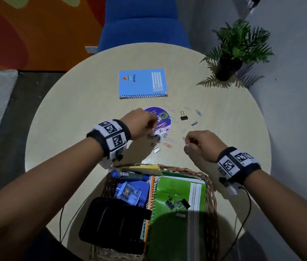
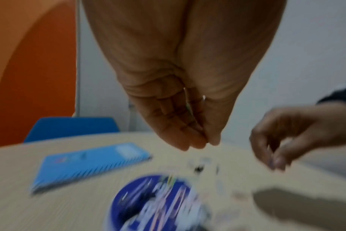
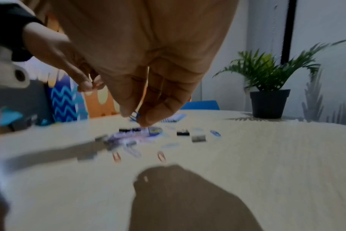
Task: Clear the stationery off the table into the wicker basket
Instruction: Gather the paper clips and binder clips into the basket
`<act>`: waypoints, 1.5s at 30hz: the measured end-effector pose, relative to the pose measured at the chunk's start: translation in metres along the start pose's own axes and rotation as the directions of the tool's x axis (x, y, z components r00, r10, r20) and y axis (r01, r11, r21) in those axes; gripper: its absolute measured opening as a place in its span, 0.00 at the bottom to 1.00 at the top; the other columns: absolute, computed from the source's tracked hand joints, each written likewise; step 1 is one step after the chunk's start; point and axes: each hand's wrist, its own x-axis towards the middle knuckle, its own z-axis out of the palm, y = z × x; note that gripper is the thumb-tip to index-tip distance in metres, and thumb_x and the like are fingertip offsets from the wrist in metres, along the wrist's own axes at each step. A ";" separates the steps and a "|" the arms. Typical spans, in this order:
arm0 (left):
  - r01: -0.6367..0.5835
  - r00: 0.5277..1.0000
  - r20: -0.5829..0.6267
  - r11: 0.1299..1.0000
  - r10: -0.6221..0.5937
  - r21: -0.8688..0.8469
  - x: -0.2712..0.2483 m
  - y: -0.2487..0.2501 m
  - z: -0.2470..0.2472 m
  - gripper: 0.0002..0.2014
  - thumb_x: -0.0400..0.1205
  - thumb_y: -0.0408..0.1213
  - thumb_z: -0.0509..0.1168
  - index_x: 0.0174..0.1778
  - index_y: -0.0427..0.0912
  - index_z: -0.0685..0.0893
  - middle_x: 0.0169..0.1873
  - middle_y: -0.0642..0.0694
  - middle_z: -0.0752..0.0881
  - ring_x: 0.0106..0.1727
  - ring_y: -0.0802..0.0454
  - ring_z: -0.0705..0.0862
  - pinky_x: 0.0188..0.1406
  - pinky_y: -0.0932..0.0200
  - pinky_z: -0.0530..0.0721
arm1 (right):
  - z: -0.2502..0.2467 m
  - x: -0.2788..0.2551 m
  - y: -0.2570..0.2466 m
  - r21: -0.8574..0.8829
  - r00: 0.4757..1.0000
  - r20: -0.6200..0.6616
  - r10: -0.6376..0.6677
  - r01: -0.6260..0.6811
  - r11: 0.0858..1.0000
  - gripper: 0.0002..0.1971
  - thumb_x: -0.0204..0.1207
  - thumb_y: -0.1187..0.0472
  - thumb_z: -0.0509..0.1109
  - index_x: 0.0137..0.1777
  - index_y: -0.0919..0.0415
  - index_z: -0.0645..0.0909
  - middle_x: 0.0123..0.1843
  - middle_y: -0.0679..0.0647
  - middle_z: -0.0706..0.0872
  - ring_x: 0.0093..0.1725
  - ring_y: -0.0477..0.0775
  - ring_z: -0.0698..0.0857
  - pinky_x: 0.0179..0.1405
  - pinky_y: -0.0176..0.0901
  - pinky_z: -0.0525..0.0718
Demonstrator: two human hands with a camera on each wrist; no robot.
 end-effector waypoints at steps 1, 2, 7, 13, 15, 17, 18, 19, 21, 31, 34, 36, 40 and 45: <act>-0.033 0.998 -0.063 0.998 0.030 -0.055 -0.010 0.012 -0.008 0.06 0.78 0.37 0.68 0.49 0.44 0.84 0.38 0.49 0.86 0.43 0.46 0.84 0.47 0.55 0.81 | -0.005 -0.006 -0.002 0.059 1.000 -0.027 0.011 -0.009 0.998 0.02 0.75 0.62 0.68 0.43 0.55 0.82 0.37 0.48 0.86 0.38 0.53 0.82 0.40 0.45 0.80; -0.067 0.993 -0.103 0.990 0.054 -0.124 -0.021 0.025 -0.013 0.07 0.78 0.37 0.69 0.51 0.44 0.84 0.37 0.50 0.86 0.42 0.48 0.84 0.47 0.56 0.81 | -0.010 -0.013 -0.005 0.114 0.999 -0.050 0.021 -0.016 0.993 0.02 0.76 0.63 0.69 0.44 0.56 0.83 0.36 0.48 0.86 0.37 0.53 0.83 0.40 0.43 0.81; -0.183 0.983 -0.012 0.969 0.184 -0.163 -0.071 0.089 0.001 0.06 0.79 0.36 0.65 0.50 0.47 0.86 0.44 0.48 0.88 0.47 0.47 0.86 0.49 0.52 0.83 | -0.025 -0.053 -0.024 0.235 0.998 -0.061 0.005 0.009 0.972 0.05 0.76 0.64 0.70 0.45 0.54 0.85 0.35 0.46 0.87 0.37 0.50 0.85 0.40 0.40 0.83; -0.104 0.988 0.110 0.994 0.107 -0.033 -0.110 0.141 0.054 0.12 0.83 0.36 0.61 0.61 0.45 0.81 0.56 0.42 0.82 0.56 0.39 0.83 0.50 0.45 0.81 | -0.021 -0.091 -0.042 0.134 0.996 0.078 -0.040 0.029 0.991 0.06 0.76 0.60 0.67 0.45 0.49 0.84 0.38 0.45 0.89 0.37 0.45 0.85 0.41 0.45 0.84; -0.009 0.986 0.166 0.999 0.017 -0.052 -0.111 0.138 0.074 0.12 0.83 0.35 0.61 0.61 0.43 0.82 0.55 0.40 0.82 0.56 0.38 0.83 0.51 0.45 0.81 | -0.015 -0.098 -0.043 0.086 0.992 0.115 -0.042 0.032 0.996 0.06 0.77 0.58 0.67 0.47 0.49 0.85 0.39 0.45 0.90 0.38 0.44 0.85 0.43 0.44 0.83; 0.067 0.982 0.179 0.994 -0.051 -0.085 -0.112 0.128 0.089 0.12 0.81 0.34 0.64 0.59 0.43 0.84 0.53 0.42 0.82 0.55 0.40 0.83 0.53 0.46 0.84 | -0.010 -0.104 -0.043 0.103 0.991 0.133 -0.027 0.013 0.995 0.07 0.77 0.56 0.67 0.50 0.48 0.86 0.41 0.45 0.92 0.39 0.42 0.87 0.45 0.40 0.83; 0.095 0.981 0.177 0.990 -0.075 -0.103 -0.114 0.124 0.094 0.12 0.80 0.34 0.65 0.58 0.44 0.85 0.53 0.43 0.82 0.55 0.40 0.84 0.54 0.45 0.85 | -0.007 -0.106 -0.043 0.115 0.990 0.140 -0.020 0.004 0.993 0.08 0.77 0.56 0.68 0.51 0.48 0.87 0.42 0.44 0.92 0.40 0.42 0.87 0.46 0.40 0.83; 0.112 0.981 0.174 0.986 -0.090 -0.120 -0.115 0.122 0.098 0.12 0.79 0.34 0.66 0.58 0.44 0.85 0.52 0.43 0.82 0.54 0.42 0.84 0.56 0.45 0.85 | -0.006 -0.108 -0.043 0.115 0.990 0.137 -0.014 -0.002 0.993 0.08 0.77 0.55 0.68 0.52 0.48 0.87 0.44 0.44 0.93 0.42 0.42 0.88 0.47 0.40 0.84; 0.115 0.984 0.155 0.983 -0.092 -0.145 -0.117 0.118 0.104 0.13 0.79 0.33 0.67 0.58 0.45 0.85 0.52 0.44 0.83 0.54 0.44 0.84 0.57 0.47 0.85 | -0.007 -0.107 -0.042 0.108 0.993 0.116 0.003 -0.016 0.994 0.08 0.77 0.55 0.68 0.52 0.48 0.87 0.46 0.43 0.92 0.45 0.43 0.88 0.49 0.43 0.84; 0.126 0.987 0.118 0.977 -0.106 -0.174 -0.118 0.112 0.086 0.09 0.84 0.35 0.58 0.50 0.42 0.84 0.45 0.41 0.89 0.49 0.43 0.87 0.53 0.49 0.85 | -0.029 -0.065 -0.022 0.089 0.995 0.051 0.091 -0.096 0.991 0.08 0.78 0.59 0.69 0.54 0.54 0.87 0.39 0.44 0.88 0.34 0.35 0.81 0.44 0.37 0.80; 0.125 0.989 -0.056 0.974 -0.138 -0.189 -0.110 0.095 0.039 0.10 0.84 0.42 0.59 0.50 0.45 0.85 0.44 0.45 0.91 0.48 0.44 0.87 0.49 0.51 0.84 | -0.027 -0.030 0.000 0.042 0.993 0.007 0.115 -0.116 0.992 0.09 0.76 0.60 0.70 0.55 0.55 0.86 0.44 0.49 0.90 0.37 0.43 0.82 0.50 0.44 0.83; 0.144 0.962 -0.208 0.976 -0.176 -0.161 -0.092 0.069 0.003 0.08 0.82 0.43 0.63 0.50 0.47 0.86 0.44 0.46 0.92 0.48 0.43 0.88 0.49 0.50 0.84 | -0.022 -0.004 0.016 -0.007 0.990 -0.028 0.135 -0.135 0.991 0.11 0.76 0.60 0.70 0.57 0.56 0.85 0.55 0.53 0.88 0.47 0.52 0.85 0.54 0.47 0.82; 0.265 0.932 -0.233 0.961 -0.276 -0.077 -0.035 0.005 -0.036 0.07 0.80 0.39 0.67 0.50 0.42 0.88 0.47 0.42 0.91 0.51 0.42 0.87 0.51 0.53 0.81 | -0.007 0.040 0.038 -0.150 0.990 -0.068 0.121 -0.130 0.980 0.14 0.80 0.60 0.65 0.64 0.55 0.81 0.68 0.53 0.80 0.65 0.57 0.81 0.61 0.49 0.81; 0.297 0.949 0.102 0.954 -0.299 0.033 0.020 -0.033 0.007 0.09 0.78 0.35 0.67 0.52 0.39 0.87 0.52 0.39 0.89 0.55 0.40 0.85 0.51 0.56 0.79 | 0.012 0.053 0.037 -0.286 0.990 -0.049 0.133 -0.141 0.948 0.08 0.70 0.71 0.65 0.45 0.60 0.80 0.52 0.56 0.80 0.51 0.61 0.81 0.45 0.53 0.85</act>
